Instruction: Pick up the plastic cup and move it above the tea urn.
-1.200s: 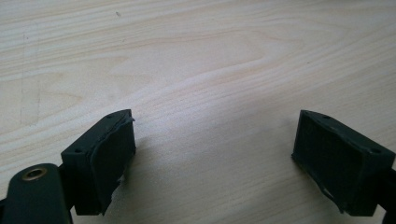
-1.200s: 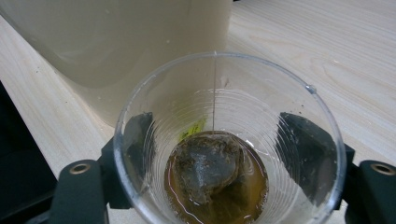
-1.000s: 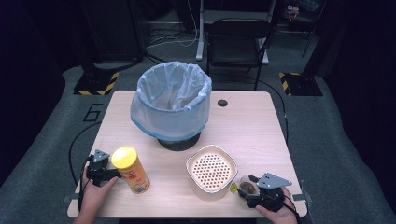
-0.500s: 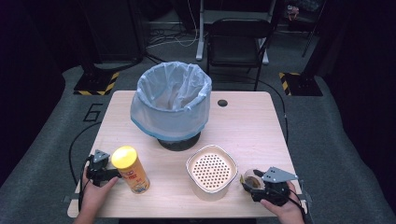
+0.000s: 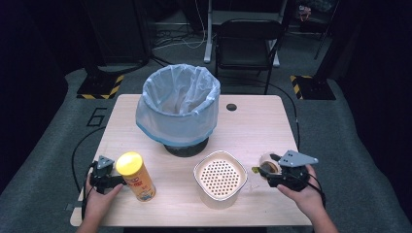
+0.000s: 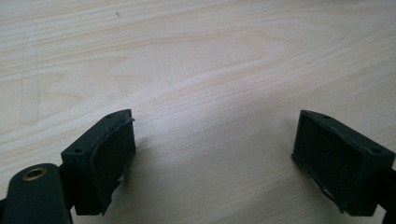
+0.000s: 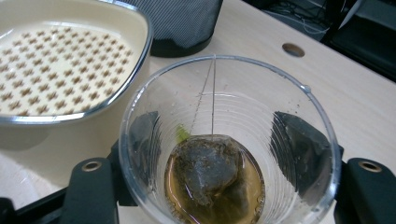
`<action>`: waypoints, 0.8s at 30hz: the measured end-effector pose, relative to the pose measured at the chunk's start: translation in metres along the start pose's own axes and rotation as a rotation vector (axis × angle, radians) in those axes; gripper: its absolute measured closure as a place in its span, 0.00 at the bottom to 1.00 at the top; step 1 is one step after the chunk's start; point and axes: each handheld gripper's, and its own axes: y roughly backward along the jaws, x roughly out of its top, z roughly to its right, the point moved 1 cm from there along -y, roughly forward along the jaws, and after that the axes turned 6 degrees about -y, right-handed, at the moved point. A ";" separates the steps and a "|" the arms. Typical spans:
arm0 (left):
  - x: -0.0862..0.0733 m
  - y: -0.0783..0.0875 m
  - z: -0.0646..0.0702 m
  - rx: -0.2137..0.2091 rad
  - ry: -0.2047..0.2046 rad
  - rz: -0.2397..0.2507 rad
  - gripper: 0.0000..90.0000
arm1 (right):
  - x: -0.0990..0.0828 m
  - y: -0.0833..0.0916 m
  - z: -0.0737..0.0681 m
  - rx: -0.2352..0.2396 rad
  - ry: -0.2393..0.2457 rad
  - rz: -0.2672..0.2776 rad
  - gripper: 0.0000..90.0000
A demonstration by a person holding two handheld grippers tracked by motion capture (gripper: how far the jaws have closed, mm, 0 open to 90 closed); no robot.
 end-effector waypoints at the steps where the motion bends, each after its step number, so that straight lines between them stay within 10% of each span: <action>1: 0.000 0.000 0.000 0.000 0.000 0.000 0.14 | 0.004 0.000 0.002 0.003 0.007 0.003 0.37; 24: 0.000 -0.001 0.000 -0.003 -0.001 0.003 0.14 | 0.056 -0.039 0.016 0.068 0.057 0.029 0.37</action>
